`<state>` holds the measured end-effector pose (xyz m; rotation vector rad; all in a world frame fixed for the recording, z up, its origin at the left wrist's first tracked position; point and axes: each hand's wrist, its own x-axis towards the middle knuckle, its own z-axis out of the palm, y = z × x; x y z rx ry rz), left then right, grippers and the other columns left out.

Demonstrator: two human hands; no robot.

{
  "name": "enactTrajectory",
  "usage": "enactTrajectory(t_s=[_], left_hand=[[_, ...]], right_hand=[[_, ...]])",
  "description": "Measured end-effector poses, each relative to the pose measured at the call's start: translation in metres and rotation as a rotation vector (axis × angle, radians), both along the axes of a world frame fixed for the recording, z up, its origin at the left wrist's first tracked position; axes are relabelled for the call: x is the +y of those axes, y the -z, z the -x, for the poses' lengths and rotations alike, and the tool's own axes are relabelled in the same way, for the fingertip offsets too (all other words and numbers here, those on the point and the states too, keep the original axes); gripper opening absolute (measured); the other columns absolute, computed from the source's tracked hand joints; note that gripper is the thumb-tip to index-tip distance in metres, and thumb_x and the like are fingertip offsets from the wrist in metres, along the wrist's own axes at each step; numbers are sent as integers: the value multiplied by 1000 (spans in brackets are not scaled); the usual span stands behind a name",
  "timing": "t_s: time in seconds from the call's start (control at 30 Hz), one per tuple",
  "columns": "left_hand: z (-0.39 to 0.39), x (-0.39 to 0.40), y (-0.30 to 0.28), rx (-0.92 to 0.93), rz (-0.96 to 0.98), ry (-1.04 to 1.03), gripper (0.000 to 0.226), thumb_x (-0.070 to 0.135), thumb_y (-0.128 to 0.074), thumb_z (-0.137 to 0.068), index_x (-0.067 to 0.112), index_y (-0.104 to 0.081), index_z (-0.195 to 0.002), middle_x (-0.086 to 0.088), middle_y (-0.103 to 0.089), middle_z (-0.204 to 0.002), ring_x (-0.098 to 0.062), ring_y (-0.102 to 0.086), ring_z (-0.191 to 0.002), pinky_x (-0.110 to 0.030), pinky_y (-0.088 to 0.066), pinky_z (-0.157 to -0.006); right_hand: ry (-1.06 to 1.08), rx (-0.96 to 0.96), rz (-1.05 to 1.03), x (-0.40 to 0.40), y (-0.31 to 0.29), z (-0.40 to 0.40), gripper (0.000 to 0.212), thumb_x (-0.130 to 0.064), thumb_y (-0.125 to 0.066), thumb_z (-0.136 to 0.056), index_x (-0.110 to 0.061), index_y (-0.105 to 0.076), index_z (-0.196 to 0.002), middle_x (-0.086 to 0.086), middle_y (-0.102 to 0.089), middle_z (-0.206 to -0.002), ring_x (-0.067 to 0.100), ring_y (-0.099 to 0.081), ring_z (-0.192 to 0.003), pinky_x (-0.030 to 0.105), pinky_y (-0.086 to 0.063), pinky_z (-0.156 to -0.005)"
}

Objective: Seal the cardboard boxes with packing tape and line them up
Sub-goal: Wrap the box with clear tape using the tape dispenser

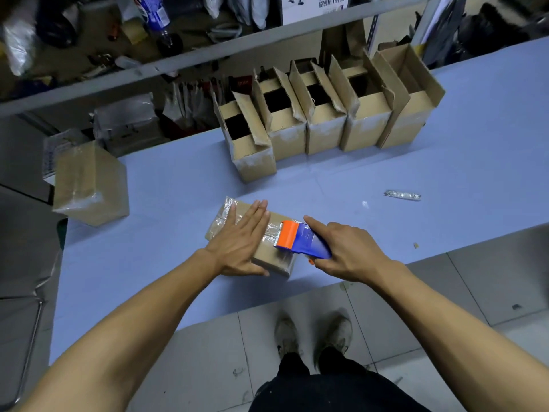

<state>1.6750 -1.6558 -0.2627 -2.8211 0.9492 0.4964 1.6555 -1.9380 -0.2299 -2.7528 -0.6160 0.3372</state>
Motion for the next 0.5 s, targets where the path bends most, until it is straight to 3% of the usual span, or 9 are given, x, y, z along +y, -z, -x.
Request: enactTrajectory(t_s=[0.13,0.23,0.5], left_hand=[[12,-24,1,-3,30,31,117,85,-34,-73,10,-2,-157,-16,10,-163,-35,10,-150,-75,-8,-109],[17,-40,6,-22,76,-7,105,83,-33,-76,22,-6,-157,-13,5,-165,-31,10,-151,-76,-11,-107],[19,-40,6,-35,63,-84,117,85,-39,-74,12,-2,-157,-4,18,-162,-21,21,-148,-71,-5,-112]], right_hand=[[-4,-4,-23,1,1,-1,79,-50,-58,-86,-34,-21,-154,0,-61,-114,25,-60,-100,31,-45,-72],[-8,-4,-37,-1,1,-1,79,-50,-60,-86,-34,-22,-154,1,-61,-114,24,-60,-102,31,-45,-74],[-9,36,-142,-26,3,15,77,-51,-59,-85,-37,-24,-153,-1,-61,-108,22,-60,-95,34,-49,-76]])
